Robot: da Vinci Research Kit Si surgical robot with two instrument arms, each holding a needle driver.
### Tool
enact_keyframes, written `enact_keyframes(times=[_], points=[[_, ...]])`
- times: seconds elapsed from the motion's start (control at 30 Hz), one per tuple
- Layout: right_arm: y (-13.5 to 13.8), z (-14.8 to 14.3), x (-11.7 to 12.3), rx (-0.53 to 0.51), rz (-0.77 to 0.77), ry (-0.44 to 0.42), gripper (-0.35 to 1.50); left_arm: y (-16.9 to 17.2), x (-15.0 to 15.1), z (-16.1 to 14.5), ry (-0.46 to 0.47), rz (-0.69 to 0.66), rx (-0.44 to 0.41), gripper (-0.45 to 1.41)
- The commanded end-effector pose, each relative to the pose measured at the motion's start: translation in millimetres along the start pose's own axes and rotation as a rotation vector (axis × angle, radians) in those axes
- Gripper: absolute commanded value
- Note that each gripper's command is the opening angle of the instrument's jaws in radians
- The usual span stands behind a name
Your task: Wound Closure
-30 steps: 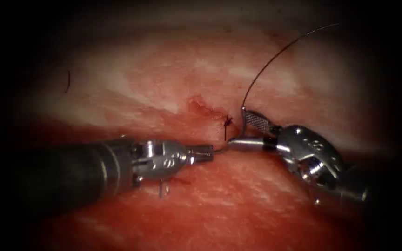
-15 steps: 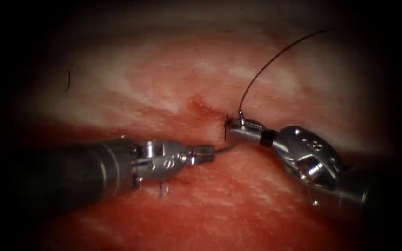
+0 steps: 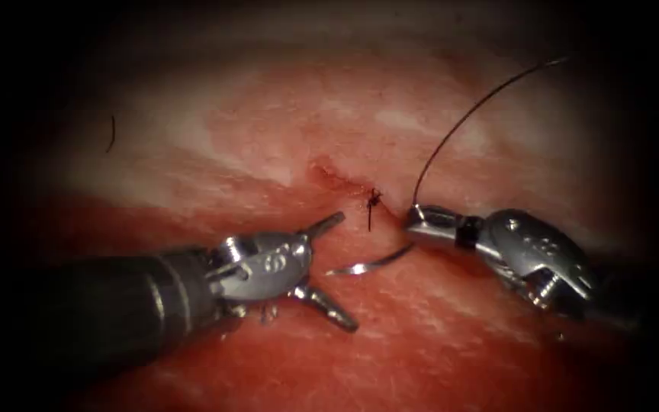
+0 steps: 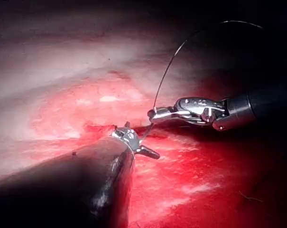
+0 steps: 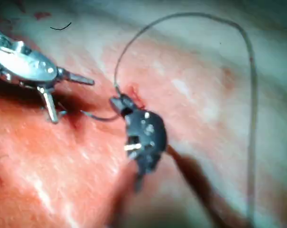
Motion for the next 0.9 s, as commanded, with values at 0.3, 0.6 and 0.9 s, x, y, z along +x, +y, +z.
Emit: enact_keyframes(times=[0.3,0.6,0.9], points=[[-0.1,0.5,-0.3,0.150,-0.234,0.076,-0.35,-3.2,1.4,1.7,-0.095,-0.113,-0.118,0.89],[-0.7,0.4,0.3,0.238,-0.537,0.192,-0.35,-6.5,-0.5,4.4,-0.202,-0.215,-0.167,0.74],[-1.3,0.2,1.0,0.245,-0.631,0.222,-0.35,-7.7,-1.5,6.3,-0.260,-0.242,-0.232,0.71]])
